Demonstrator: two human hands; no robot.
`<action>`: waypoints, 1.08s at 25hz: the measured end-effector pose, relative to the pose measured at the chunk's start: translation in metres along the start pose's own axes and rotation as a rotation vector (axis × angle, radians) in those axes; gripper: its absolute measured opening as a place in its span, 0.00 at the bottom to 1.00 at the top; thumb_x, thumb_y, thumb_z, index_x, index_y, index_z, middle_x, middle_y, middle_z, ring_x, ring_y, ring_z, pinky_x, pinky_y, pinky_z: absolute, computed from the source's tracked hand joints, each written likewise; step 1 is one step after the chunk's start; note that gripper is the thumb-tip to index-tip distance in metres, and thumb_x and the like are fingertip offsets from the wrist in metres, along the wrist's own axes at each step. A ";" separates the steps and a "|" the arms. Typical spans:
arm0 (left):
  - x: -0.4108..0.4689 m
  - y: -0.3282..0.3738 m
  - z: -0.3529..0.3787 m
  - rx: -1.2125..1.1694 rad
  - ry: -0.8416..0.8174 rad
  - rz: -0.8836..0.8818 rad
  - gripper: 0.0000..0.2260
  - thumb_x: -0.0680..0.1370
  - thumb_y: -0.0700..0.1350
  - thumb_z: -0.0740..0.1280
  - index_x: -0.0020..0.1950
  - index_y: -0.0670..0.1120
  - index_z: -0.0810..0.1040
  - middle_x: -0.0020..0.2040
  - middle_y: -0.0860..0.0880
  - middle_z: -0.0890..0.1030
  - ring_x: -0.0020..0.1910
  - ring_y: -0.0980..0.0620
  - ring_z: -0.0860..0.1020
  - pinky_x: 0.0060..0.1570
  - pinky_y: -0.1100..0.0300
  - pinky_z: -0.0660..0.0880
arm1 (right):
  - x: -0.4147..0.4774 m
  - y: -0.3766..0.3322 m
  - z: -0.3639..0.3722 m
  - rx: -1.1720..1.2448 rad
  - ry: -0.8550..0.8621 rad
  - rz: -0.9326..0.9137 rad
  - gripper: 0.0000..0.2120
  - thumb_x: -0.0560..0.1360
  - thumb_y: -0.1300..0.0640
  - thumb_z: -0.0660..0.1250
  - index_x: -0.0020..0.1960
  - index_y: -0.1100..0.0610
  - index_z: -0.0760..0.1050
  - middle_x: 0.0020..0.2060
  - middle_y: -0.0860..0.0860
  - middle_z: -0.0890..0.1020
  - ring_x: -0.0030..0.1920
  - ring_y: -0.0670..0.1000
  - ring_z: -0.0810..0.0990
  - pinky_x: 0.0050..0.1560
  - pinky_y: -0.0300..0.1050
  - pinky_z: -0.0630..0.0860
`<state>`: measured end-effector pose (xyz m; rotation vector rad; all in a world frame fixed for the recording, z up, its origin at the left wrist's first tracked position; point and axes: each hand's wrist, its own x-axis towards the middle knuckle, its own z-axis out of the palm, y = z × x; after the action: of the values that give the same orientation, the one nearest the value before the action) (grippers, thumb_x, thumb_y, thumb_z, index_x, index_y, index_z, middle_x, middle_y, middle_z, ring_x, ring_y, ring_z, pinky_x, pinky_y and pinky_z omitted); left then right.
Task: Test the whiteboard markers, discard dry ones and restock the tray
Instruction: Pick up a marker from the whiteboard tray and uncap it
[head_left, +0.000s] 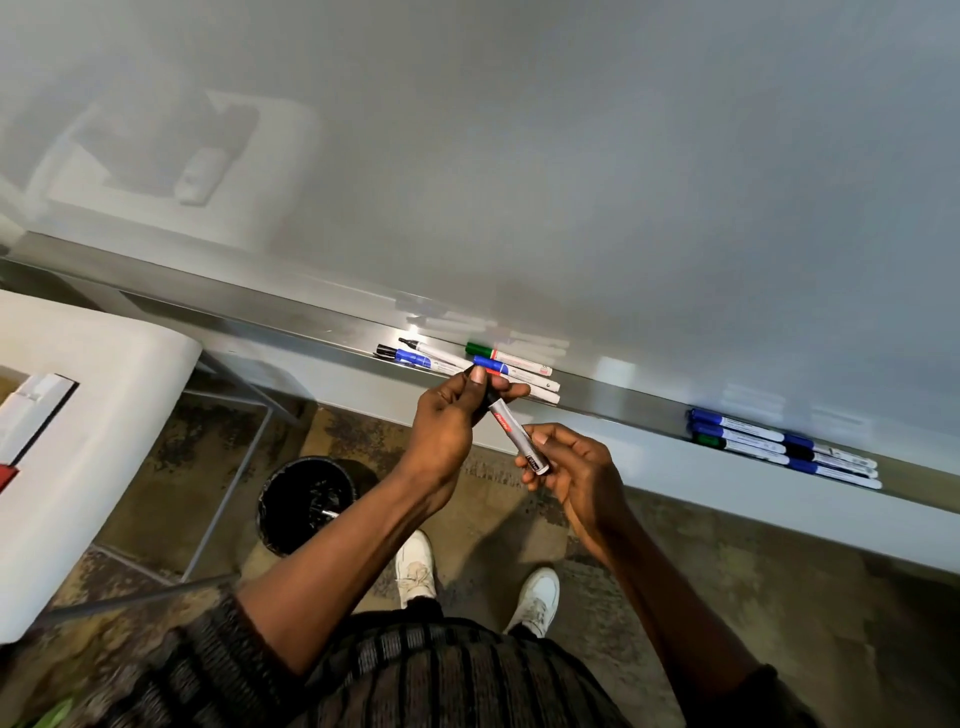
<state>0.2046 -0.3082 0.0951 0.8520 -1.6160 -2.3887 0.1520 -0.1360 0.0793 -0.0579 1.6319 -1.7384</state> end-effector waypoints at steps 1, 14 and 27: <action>-0.004 0.001 0.000 -0.031 -0.007 -0.011 0.21 0.89 0.48 0.59 0.64 0.29 0.78 0.59 0.38 0.88 0.66 0.45 0.84 0.79 0.41 0.68 | -0.001 -0.005 0.008 0.004 -0.009 -0.007 0.12 0.86 0.57 0.61 0.59 0.60 0.83 0.42 0.61 0.85 0.38 0.56 0.80 0.37 0.45 0.78; -0.009 0.042 -0.038 -0.375 0.413 -0.031 0.13 0.90 0.46 0.58 0.51 0.43 0.77 0.54 0.36 0.88 0.55 0.42 0.88 0.75 0.43 0.74 | -0.018 -0.021 0.050 -0.660 0.204 -0.352 0.10 0.80 0.55 0.72 0.61 0.53 0.85 0.48 0.40 0.87 0.43 0.37 0.84 0.46 0.31 0.77; -0.021 0.071 -0.039 -0.288 0.321 -0.005 0.16 0.90 0.50 0.56 0.53 0.42 0.77 0.56 0.38 0.88 0.58 0.43 0.88 0.71 0.46 0.76 | -0.047 -0.063 0.043 -0.112 0.053 -0.287 0.09 0.78 0.54 0.71 0.58 0.52 0.82 0.38 0.60 0.85 0.29 0.55 0.74 0.27 0.42 0.70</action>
<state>0.2282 -0.3610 0.1554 1.1079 -1.1218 -2.2656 0.1777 -0.1523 0.1630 -0.3154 1.8304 -1.8707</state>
